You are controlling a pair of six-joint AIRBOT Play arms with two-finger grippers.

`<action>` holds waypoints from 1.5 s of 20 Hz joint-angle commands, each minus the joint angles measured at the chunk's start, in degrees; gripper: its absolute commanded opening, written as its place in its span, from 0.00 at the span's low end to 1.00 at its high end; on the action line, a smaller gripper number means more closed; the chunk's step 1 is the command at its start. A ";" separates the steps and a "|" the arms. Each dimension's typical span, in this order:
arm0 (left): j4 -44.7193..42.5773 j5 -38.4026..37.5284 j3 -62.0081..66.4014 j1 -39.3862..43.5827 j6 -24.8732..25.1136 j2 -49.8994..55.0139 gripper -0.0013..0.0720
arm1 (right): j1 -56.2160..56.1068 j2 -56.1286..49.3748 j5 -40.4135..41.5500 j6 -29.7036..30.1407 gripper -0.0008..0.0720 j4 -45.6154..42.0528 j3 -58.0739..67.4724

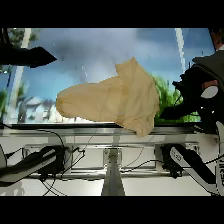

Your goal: Fold the clothes and pants, and hang the long-sleeved shirts on hangers.

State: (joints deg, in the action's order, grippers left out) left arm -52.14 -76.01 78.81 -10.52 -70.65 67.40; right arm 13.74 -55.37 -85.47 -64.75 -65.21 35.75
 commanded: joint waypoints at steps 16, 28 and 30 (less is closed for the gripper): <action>-0.13 1.27 0.00 -0.94 0.35 -0.63 0.58 | 0.13 -19.08 7.28 -3.80 0.44 6.86 -11.23; -0.15 6.43 0.00 -1.01 0.37 -0.61 0.58 | 0.13 -15.89 12.59 -1.42 0.04 16.59 11.10; -0.15 6.45 0.00 -1.14 0.37 -0.63 0.58 | 0.15 -13.81 13.62 -1.42 0.04 16.39 18.97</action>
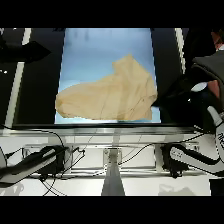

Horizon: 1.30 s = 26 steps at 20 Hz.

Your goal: Fold the clothes and pants, and hang the long-sleeved shirts on hangers.

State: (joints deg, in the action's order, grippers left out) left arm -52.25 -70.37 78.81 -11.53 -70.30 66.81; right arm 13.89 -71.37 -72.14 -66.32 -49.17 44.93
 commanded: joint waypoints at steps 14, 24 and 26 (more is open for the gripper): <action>-23.98 -1.75 -3.87 -4.04 -3.87 -0.04 0.21 | -0.02 3.76 12.37 -2.03 0.04 -5.11 18.23; 6.73 -6.01 -44.48 -11.74 14.45 -2.56 0.63 | -0.02 3.76 13.00 -1.97 0.04 -8.46 18.23; 7.52 -2.34 -49.88 -11.72 16.76 -2.56 0.80 | -0.02 3.76 13.22 -1.97 0.04 -8.46 18.23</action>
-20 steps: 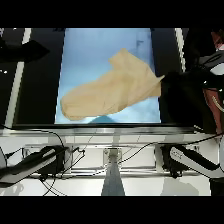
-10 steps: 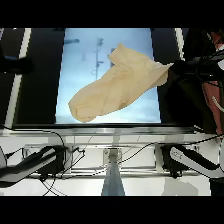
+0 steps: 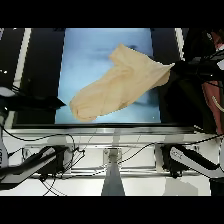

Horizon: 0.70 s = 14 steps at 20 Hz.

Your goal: Fold the clothes and pants, and hang the long-sleeved shirts on hangers.

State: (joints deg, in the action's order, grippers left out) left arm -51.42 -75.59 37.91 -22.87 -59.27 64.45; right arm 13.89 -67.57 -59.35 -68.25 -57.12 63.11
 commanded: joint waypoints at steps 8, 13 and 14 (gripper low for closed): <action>7.28 15.06 -13.49 5.42 8.22 -0.15 0.85 | -0.02 -0.04 0.44 -0.07 0.04 -0.22 0.04; 14.38 27.36 -13.40 13.64 7.96 -0.15 0.59 | -0.02 0.02 0.39 -0.07 0.04 -0.22 0.07; 14.64 29.03 -13.31 13.73 7.15 -0.15 0.33 | -0.02 0.04 0.35 -0.07 0.04 -0.17 0.11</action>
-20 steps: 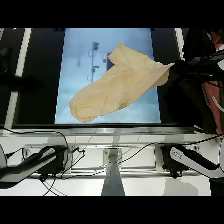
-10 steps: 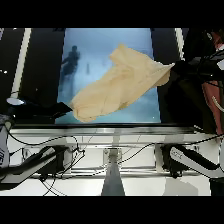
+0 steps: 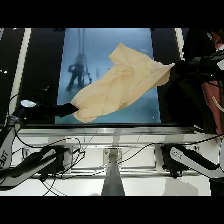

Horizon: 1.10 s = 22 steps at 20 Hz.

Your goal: Fold the clothes and pants, and hang the long-sleeved shirts on hangers.

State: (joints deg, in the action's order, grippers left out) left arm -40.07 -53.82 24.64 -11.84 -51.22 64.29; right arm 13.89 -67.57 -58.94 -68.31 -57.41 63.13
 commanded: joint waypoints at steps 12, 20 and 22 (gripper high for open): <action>-3.50 -1.97 37.75 0.07 -1.05 -1.42 0.04 | 0.00 9.03 0.04 0.07 0.04 -0.87 13.99; -4.07 2.97 56.68 -12.76 -1.03 -18.62 0.04 | 0.00 23.28 0.00 0.07 0.04 -2.80 27.26; -4.11 6.64 56.68 -15.41 -1.03 -24.37 0.04 | 0.00 27.67 -0.02 0.07 0.04 -2.71 28.44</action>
State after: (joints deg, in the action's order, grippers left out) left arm -43.88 -51.94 79.20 -23.27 -52.27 47.24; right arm 13.89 -45.30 -59.09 -68.23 -59.94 88.90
